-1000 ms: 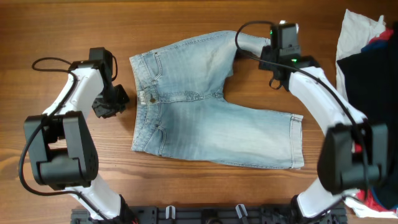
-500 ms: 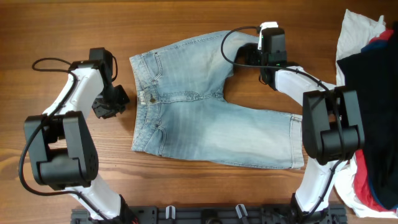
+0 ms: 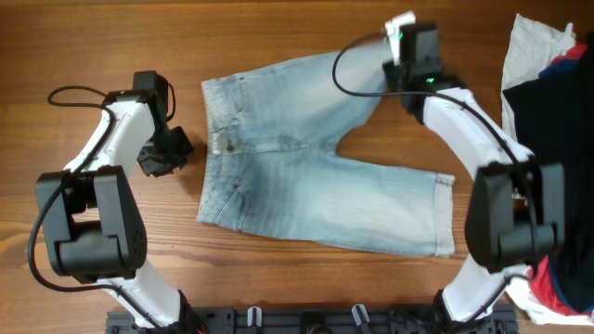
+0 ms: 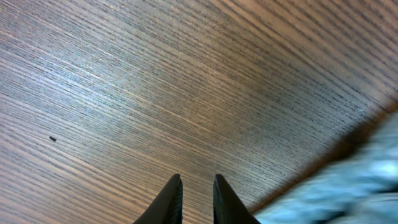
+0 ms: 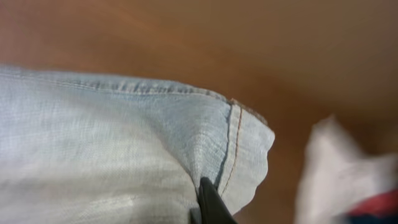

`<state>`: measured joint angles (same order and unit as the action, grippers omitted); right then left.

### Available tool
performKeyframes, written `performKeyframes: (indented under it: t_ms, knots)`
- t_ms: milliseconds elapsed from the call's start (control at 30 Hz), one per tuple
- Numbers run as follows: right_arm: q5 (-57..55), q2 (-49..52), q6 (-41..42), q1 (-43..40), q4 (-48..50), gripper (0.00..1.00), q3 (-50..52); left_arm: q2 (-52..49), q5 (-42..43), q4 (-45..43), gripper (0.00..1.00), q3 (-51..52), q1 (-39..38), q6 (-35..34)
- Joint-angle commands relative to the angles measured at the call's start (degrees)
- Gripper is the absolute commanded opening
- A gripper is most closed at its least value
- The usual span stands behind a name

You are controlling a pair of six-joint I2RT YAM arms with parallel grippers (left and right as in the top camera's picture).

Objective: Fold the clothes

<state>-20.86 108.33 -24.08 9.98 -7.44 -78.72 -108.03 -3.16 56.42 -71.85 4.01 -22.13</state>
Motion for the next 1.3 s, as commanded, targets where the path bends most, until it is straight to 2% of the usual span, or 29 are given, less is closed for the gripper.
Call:
performKeyframes:
  t_ms: [0, 33, 67, 100, 200, 300, 400, 500, 567, 633, 767, 900, 1067, 1267]
  knots:
    - [-8.61, -1.25, -6.75, -1.09, -2.56, 0.36, -1.62, -0.52, 0.15, 0.48, 0.17, -0.48, -0.04, 0.72]
    - [-8.57, -0.94, -0.15, -1.14, -5.9, 0.77, -1.6, -0.52, 0.15, 0.46, 0.17, -0.48, -0.04, 0.7]
    - [-6.93, -0.9, 5.73, -1.11, -8.98, 0.99, -1.46, -0.52, 0.15, 0.46, 0.17, -0.48, -0.04, 0.7]
    - [-2.93, -0.87, 10.25, -1.14, -12.74, 1.0, -1.42, -0.52, 0.17, 0.46, 0.17, -0.48, -0.04, 0.72]
    - [3.48, -0.83, 11.39, -1.22, -20.83, 0.99, -1.42, -0.52, 0.15, 0.48, 0.17, -0.48, -0.04, 0.72]
    - [3.63, -0.83, 13.0, -1.27, -26.99, 0.99, -1.42, -0.52, 0.44, 0.5, 0.17, -0.48, -0.04, 0.72]
    - [3.58, -0.83, 22.25, -1.84, -34.05, 0.99, -1.42, 0.07, 4.87, 0.04, 0.08, -0.87, -0.83, 4.42]
    - [3.93, -0.85, 31.61, -2.64, -36.87, 0.99, -1.42, 1.4, 5.9, -1.38, 0.08, -2.67, -3.5, 5.57]
    - [6.75, -0.87, 39.45, -3.96, -40.61, 1.0, -1.42, 2.51, 6.75, -5.38, 0.11, -4.59, -8.28, 8.96]
    - [10.25, -0.87, 42.84, -5.62, -42.58, 1.0, -1.42, 2.49, 6.51, -10.23, 0.11, -4.72, -11.67, 10.01]
    - [19.63, -0.87, 42.03, -10.64, -42.29, 1.0, -1.42, 1.88, 6.34, -20.92, 0.11, -4.7, -17.49, 9.92]
    - [25.27, -0.87, 38.93, -13.99, -41.44, 1.0, -1.42, 0.57, 6.38, -26.99, 0.11, -4.7, -20.41, 9.73]
    - [25.24, -0.87, 39.63, -14.36, -41.24, 1.0, -1.42, -5.33, 8.28, -28.35, 0.11, -4.7, -21.66, 9.75]
    - [19.1, -0.09, 47.3, -14.82, -39.45, 0.99, -1.42, -10.73, 5.27, -25.18, 0.08, -4.66, -19.5, 9.73]
